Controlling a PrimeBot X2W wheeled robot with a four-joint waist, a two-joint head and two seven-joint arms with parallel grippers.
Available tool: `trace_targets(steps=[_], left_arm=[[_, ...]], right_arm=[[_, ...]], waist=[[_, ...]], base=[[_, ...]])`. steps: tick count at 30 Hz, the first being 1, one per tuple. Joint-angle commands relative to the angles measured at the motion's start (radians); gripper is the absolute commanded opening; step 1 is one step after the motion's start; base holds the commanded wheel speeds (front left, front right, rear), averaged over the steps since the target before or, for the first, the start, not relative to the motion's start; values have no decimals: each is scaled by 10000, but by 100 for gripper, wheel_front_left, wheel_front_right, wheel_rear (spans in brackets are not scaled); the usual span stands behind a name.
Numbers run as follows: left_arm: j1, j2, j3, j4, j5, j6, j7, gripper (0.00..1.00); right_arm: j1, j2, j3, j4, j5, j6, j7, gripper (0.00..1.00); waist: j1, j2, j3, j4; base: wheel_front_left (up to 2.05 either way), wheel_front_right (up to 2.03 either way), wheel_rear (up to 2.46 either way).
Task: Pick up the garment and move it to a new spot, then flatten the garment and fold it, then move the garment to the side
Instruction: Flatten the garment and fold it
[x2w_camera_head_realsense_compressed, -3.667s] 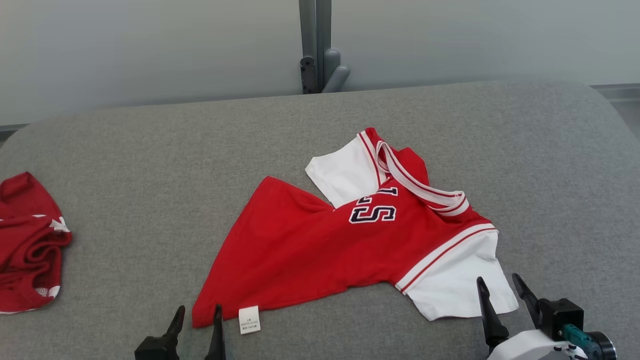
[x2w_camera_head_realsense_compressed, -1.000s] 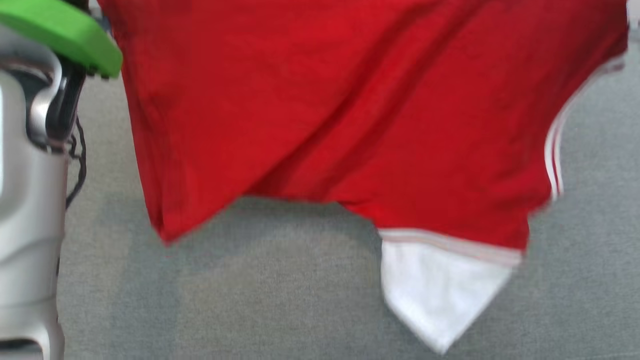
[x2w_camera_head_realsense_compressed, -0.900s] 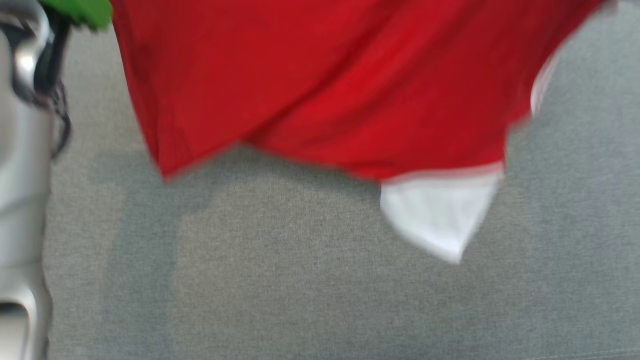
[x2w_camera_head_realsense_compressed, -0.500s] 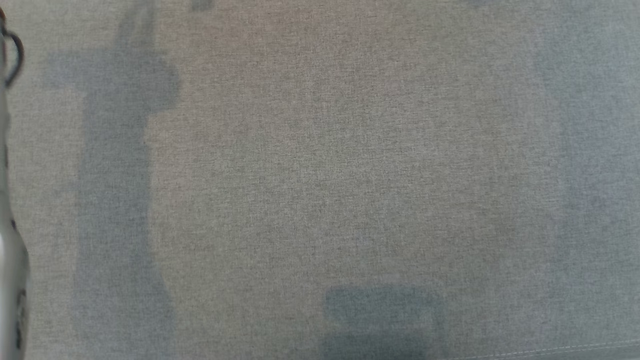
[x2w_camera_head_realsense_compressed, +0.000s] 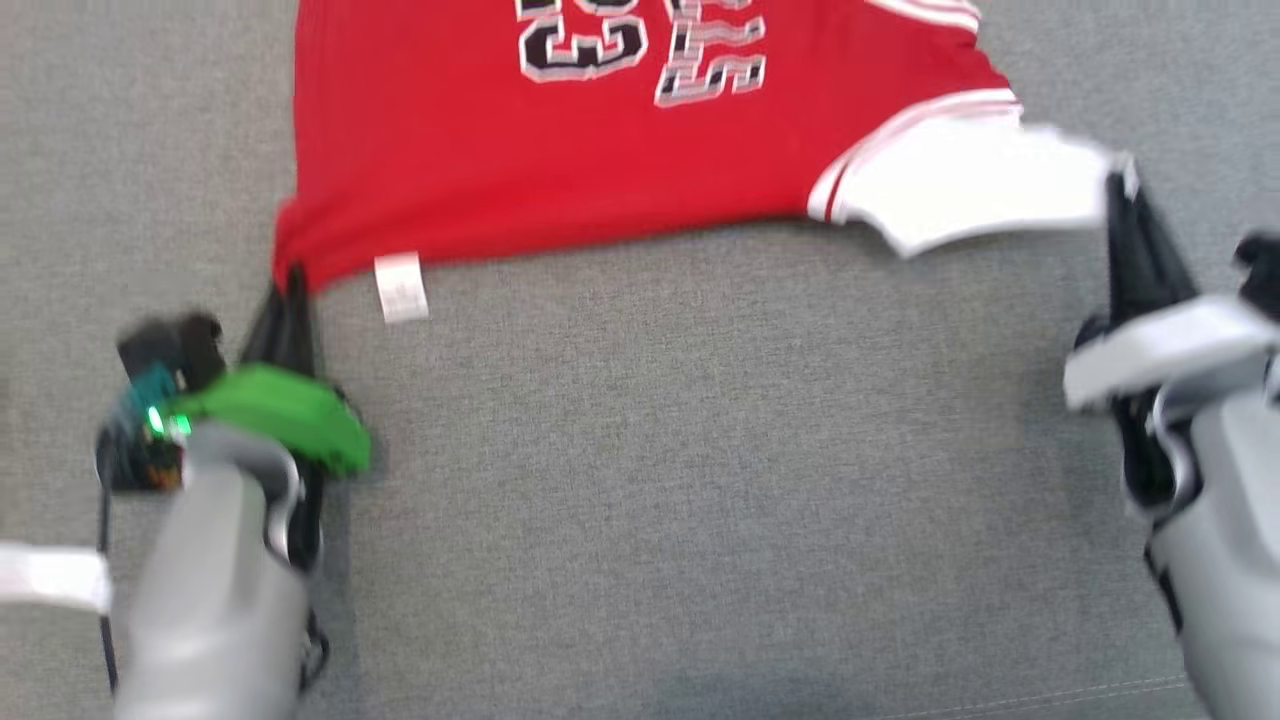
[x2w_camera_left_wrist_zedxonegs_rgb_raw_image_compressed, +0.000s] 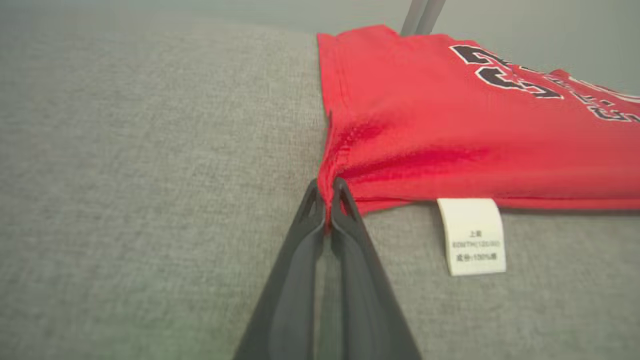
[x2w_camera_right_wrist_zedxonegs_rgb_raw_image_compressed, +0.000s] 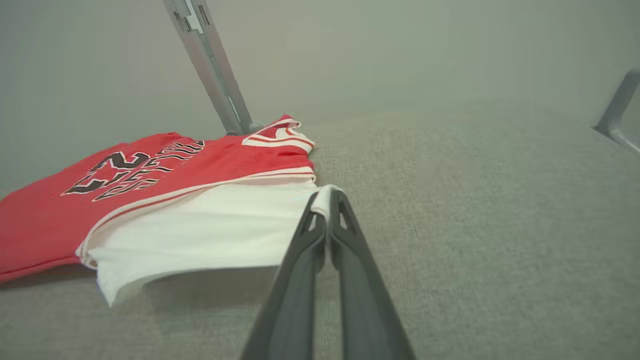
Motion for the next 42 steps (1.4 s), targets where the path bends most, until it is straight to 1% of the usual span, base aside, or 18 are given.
trace_targets(steps=[1, 5, 7, 8, 10, 11, 15, 16, 20, 22, 27, 31, 33, 34, 38, 42], left_arm=[[712, -6, 361, -193, 18, 71, -32, 0], [2717, -445, 727, -630, 475, 10, -7, 0], [3601, -601, 1051, -940, 511, 0, -8, 0], [3967, -671, 1099, -1136, 614, -40, -8, 0], [4702, -802, 1079, -1365, 784, -86, -8, 0], [5069, -830, 1101, -1490, 788, -127, -7, 0], [6508, -905, 1355, -1874, 896, -162, -7, 0], [7162, -914, 1519, -2091, 857, -157, -9, 0], [8255, -934, 1674, -2387, 919, -175, -11, 0], [8704, -940, 1561, -2380, 891, -179, -11, 0], [9226, -939, 1400, -2515, 701, -183, -14, 0], [9164, -945, 1229, -3658, 1011, -185, -22, 0], [8943, -934, 1150, -4266, 1133, -185, -24, 0], [8943, -934, 1150, -4266, 1133, -185, -24, 0], [8433, -944, 1062, -4809, 1177, -187, -22, 0], [7750, -952, 1072, -4742, 1279, -189, -22, 0]], right_arm=[[680, 18, -139, -124, 97, -38, -48, 0], [2573, 304, -239, -288, 49, -38, -50, 0], [3412, 468, -478, -324, 36, -38, -48, 0], [3804, 490, -572, -410, -138, -38, -49, 0], [4684, 770, -849, -560, -139, -40, -47, 0], [5133, 764, -744, -641, -415, -38, -48, 0], [6655, 996, -547, -801, -748, -38, -46, 0], [7289, 976, -309, -894, -995, -35, -43, 0], [8149, 1063, -680, -1162, -1076, -37, -42, 0], [8481, 1098, -789, -1317, -1160, -38, -42, 0], [9084, 1046, -977, -1649, -1259, -38, -44, 0], [9037, 1064, -1492, -2342, -1378, -40, -43, 0], [8709, 1179, -1703, -2718, -1455, -40, -43, 0], [8709, 1179, -1703, -2718, -1455, -40, -43, 0], [7821, 1230, -1589, -3088, -1592, -32, -43, 0], [6733, 1297, -1337, -2745, -1651, -31, -41, 0]], waist=[[0, 65, -655, -148], [0, 65, -1566, -190], [0, 65, -2056, -177], [0, 65, -2269, -152], [0, 65, -2700, -68], [0, 65, -2892, -43], [0, 65, -3718, 24], [0, 65, -3983, 35], [0, 65, -4315, 42], [0, 65, -4427, 58], [0, 65, -4540, 99], [0, 65, -4403, 156], [0, 65, -4282, 168], [0, 65, -4282, 168], [0, 65, -3999, 243], [0, 65, -3681, 355]], base=[[0, 0, 0], [0, 0, 0], [0, 0, 0], [0, 0, 0], [0, 0, 0], [0, 0, 0], [0, 0, 0], [0, 0, 0], [0, 0, 0], [0, 0, 0], [0, 0, 0], [0, 0, 0], [0, 0, 0], [0, 0, 0], [0, 0, 0], [0, 0, 0]])
